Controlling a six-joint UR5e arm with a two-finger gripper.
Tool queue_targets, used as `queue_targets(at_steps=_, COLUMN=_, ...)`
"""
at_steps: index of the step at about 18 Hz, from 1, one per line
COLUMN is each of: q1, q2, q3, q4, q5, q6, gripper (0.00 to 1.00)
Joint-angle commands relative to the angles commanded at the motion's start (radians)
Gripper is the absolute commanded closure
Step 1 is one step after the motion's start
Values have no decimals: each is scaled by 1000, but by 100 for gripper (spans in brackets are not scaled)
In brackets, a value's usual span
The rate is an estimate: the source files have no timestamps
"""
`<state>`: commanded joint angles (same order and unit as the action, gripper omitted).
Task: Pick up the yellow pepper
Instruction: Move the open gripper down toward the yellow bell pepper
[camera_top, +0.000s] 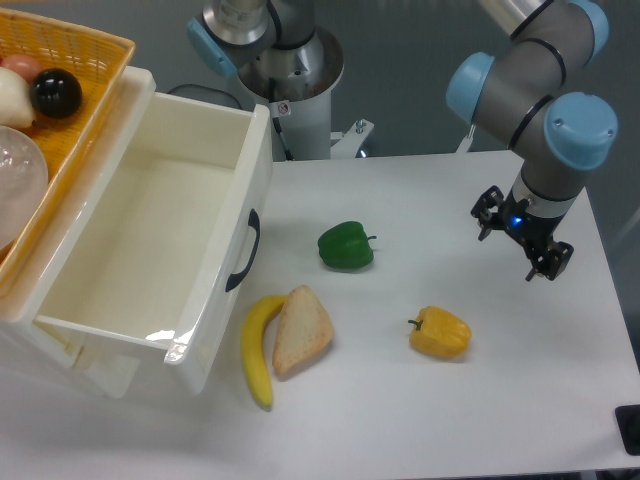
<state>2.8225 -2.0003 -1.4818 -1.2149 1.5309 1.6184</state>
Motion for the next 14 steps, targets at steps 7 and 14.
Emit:
queue_targets(at_steps=7, q1=-6, q2=-3, q3=-18, q4=2, q5=-11, q6=-22, gripper=0)
queue_targets(at_steps=14, q1=-11, q2=-2, q3=-75, q4=86, q5=-60, q6=-294, gripper=0)
